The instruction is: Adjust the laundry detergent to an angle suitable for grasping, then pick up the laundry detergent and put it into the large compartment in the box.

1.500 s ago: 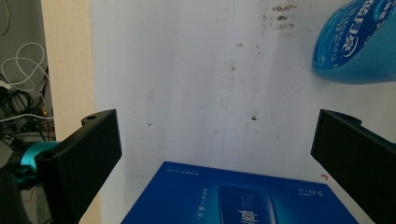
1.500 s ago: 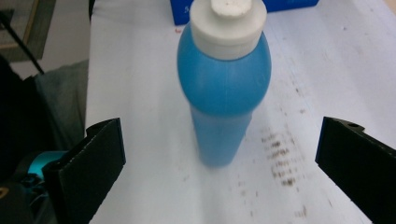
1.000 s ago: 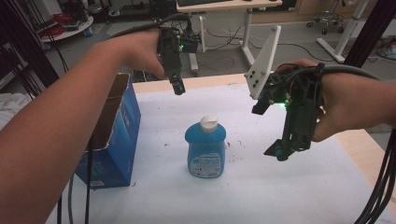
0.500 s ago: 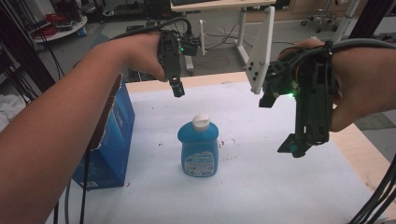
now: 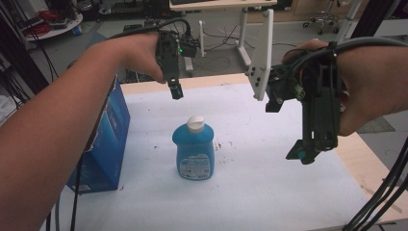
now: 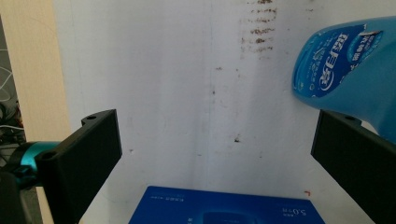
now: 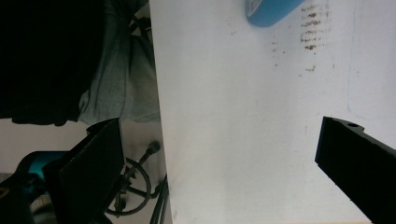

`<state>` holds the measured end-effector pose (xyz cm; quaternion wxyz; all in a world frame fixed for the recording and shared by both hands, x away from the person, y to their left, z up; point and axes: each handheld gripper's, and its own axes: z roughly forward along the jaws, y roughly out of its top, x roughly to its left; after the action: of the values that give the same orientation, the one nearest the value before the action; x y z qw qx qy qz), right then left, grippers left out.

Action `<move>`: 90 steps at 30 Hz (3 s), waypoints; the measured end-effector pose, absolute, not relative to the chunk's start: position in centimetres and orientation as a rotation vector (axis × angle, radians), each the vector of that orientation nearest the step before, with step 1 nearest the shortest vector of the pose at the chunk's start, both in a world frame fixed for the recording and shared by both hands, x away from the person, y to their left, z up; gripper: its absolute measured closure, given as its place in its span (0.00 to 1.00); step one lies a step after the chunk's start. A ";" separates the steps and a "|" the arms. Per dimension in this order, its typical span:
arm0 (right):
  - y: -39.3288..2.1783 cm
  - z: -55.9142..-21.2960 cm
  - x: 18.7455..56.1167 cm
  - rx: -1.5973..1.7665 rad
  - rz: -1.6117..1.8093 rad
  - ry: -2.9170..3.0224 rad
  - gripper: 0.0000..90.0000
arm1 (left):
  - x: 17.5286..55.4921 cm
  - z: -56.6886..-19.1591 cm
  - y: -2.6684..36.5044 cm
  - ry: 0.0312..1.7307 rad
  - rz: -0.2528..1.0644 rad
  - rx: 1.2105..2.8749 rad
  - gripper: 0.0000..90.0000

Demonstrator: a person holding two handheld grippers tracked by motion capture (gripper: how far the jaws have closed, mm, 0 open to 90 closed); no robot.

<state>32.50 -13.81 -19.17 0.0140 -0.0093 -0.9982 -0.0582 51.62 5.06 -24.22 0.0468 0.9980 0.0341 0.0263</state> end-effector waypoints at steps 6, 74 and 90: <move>-13.9 -18.2 32.1 -0.034 -0.192 -3.128 0.01 | 51.6 -23.9 4.8 0.096 0.089 3.035 0.02; -16.4 -21.4 33.0 -0.120 -0.243 -3.125 0.01 | 41.8 -24.9 5.2 -0.132 -0.037 2.976 0.02; -16.2 -21.8 33.1 -0.125 -0.236 -3.124 0.01 | 41.0 -27.4 3.5 -0.158 -0.047 2.995 0.02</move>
<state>33.10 -16.18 -21.82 0.0033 -0.0398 -0.9964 -0.0752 40.99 3.53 -27.39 0.0711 0.9960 -0.0524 -0.0155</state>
